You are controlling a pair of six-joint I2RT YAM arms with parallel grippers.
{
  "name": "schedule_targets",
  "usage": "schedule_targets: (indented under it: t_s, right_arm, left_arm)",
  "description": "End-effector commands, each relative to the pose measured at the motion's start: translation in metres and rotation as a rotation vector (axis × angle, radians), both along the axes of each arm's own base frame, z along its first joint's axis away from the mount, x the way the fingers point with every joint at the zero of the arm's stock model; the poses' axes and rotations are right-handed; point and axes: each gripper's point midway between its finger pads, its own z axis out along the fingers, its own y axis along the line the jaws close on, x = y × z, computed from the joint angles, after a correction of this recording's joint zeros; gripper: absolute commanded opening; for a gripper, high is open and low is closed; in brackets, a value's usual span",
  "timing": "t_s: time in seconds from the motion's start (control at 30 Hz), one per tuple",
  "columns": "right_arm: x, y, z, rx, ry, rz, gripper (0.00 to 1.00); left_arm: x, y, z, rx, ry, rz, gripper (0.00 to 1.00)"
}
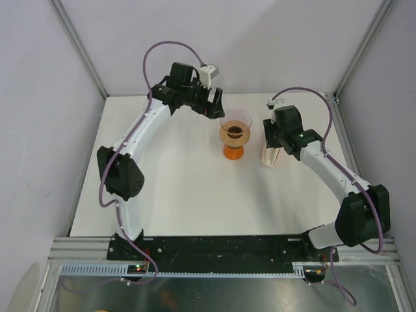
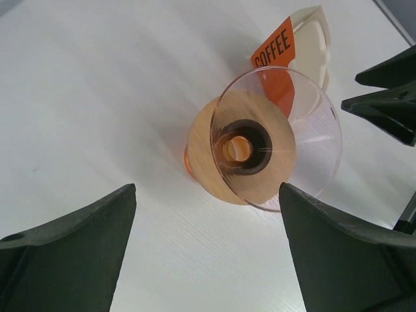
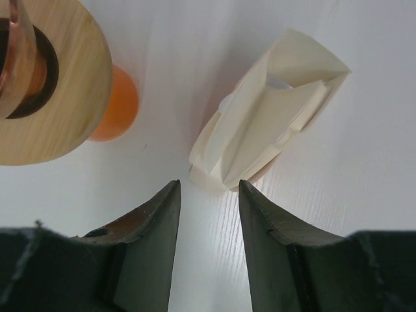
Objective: Place the coffee filter in the dripper
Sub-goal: Pick up the coffee filter from the coffee filter holder.
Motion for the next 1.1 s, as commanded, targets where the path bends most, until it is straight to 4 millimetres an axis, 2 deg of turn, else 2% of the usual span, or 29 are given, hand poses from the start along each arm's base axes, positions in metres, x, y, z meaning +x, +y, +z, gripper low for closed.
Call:
schedule_targets:
  t_s: [0.0, 0.2, 0.3, 0.4, 0.5, 0.67, 1.07]
  right_arm:
    - [0.013, 0.002, -0.002, -0.036, -0.045, -0.015, 0.46]
    - [0.016, 0.004, -0.015, -0.057, -0.024, -0.026, 0.46]
    - [0.018, 0.002, -0.024, -0.057, -0.010, -0.041, 0.46]
    - [0.019, 0.003, -0.033, -0.053, 0.002, -0.045, 0.44]
    - [0.021, 0.003, -0.040, -0.054, 0.013, -0.052, 0.43]
    - [0.024, -0.002, -0.048, -0.055, 0.018, -0.085, 0.43]
    - [0.027, -0.003, -0.066, -0.081, 0.026, -0.116, 0.45]
  left_arm:
    - [-0.012, 0.025, 0.051, 0.001, -0.138, 0.021, 0.95]
    - [-0.019, 0.063, 0.050, 0.038, -0.153, 0.072, 0.96]
    - [-0.022, 0.081, 0.036, 0.056, -0.125, 0.088, 0.96]
    - [-0.029, 0.090, 0.022, 0.063, -0.092, 0.086, 0.96]
    - [-0.033, 0.096, 0.010, 0.076, -0.071, 0.085, 0.96]
    - [-0.036, 0.101, 0.003, 0.087, -0.060, 0.083, 0.96]
    - [-0.036, 0.102, 0.001, 0.076, -0.049, 0.079, 0.96]
